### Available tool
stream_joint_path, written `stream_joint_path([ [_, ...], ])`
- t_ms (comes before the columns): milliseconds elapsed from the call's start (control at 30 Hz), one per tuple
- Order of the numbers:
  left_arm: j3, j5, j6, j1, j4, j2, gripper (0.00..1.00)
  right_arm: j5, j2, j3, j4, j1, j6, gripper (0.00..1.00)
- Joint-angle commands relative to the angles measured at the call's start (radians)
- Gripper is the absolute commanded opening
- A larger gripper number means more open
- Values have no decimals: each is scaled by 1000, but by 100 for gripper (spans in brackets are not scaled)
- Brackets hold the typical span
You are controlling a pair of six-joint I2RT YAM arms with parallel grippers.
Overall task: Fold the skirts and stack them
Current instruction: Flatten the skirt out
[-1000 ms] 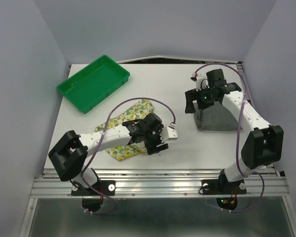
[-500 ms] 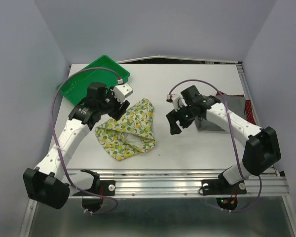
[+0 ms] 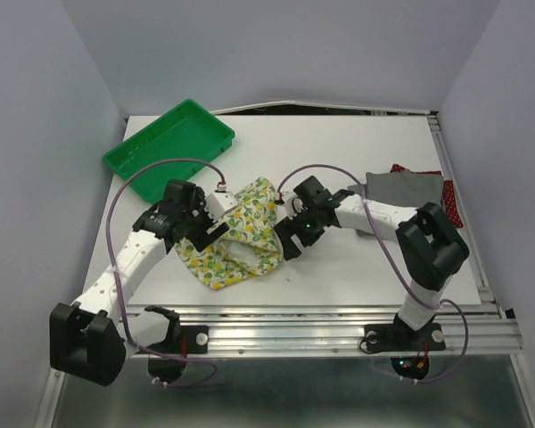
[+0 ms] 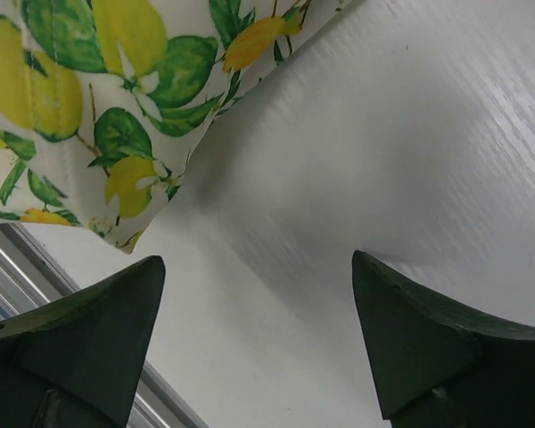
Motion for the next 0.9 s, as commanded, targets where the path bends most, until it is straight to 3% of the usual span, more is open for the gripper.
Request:
stream_joint_path([
  [0,-58,-66,58,2,107,8,92,-44,38,28,152,26,40,90],
  [100,-110,-131,63,2,210,44,92,-49,95,32,164,26,46,89],
  [200,-147,-132,112,2,262,77,92,-58,161,63,169,26,52,75],
  [267,-150,-126,138,1,270,122,90,-52,178,92,169,26,40,58],
  [333,-144,-134,144,4,284,140,79,-12,164,119,164,26,17,38],
  [367,-134,-132,138,5,265,140,64,3,135,130,154,26,-12,31],
  [433,-106,-108,120,12,223,110,48,29,89,137,138,26,-54,12],
  [467,-83,-94,98,15,204,52,32,75,63,130,128,26,-77,4],
  [500,-72,-50,93,15,154,19,23,101,7,123,124,26,-131,1],
  [600,0,42,71,10,14,-88,0,164,-95,69,111,17,-248,1],
  [700,110,82,47,4,-139,-128,0,204,-204,49,101,-25,-281,1],
  [733,132,102,37,1,-166,-134,0,201,-216,60,86,-38,-284,6],
  [800,164,84,24,-10,-198,-144,0,155,-226,72,26,-38,-264,27],
  [833,164,70,21,-28,-201,-139,0,111,-226,57,12,-38,-208,58],
  [867,166,57,23,-34,-204,-133,0,13,-226,37,20,-38,-165,70],
])
